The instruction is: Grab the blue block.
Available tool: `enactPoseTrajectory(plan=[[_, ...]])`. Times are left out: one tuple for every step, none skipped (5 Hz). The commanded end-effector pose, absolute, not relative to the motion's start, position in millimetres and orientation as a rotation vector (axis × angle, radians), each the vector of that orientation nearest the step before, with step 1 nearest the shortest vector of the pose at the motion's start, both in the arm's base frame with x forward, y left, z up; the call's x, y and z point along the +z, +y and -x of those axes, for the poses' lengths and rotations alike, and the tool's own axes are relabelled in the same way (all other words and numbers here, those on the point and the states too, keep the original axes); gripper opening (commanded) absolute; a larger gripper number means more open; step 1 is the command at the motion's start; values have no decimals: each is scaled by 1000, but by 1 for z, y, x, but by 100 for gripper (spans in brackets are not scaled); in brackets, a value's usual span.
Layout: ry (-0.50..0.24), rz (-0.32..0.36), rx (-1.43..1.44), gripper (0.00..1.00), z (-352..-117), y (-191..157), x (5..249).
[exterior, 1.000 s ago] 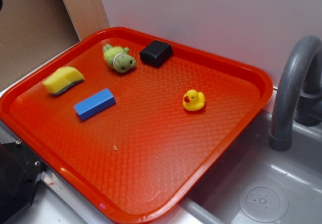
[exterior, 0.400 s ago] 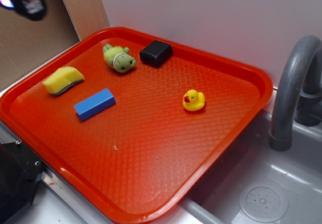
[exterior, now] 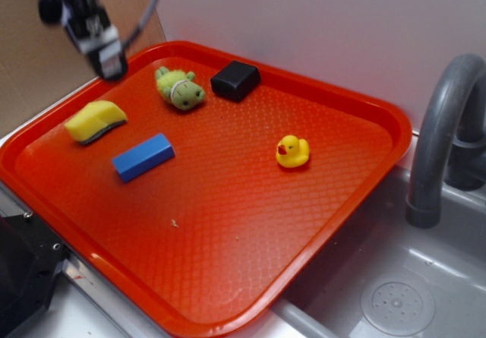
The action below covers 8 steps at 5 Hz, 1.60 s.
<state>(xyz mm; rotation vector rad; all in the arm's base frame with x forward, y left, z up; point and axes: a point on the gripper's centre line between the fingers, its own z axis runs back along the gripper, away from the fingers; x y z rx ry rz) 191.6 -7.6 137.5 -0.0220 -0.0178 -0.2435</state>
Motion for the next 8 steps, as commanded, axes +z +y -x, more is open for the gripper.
enactPoseTrajectory(plan=[[53, -9, -243, 100, -173, -10, 93], [59, -18, -220, 100, -181, -9, 80], [71, 57, -217, 100, -198, -3, 66], [86, 61, -250, 100, -205, 1, 50], [106, 51, -259, 100, -209, 10, 38], [129, 28, -277, 80, -200, 5, 26], [118, 22, -282, 0, -192, -6, 26], [102, -7, -284, 0, -191, -13, 35]])
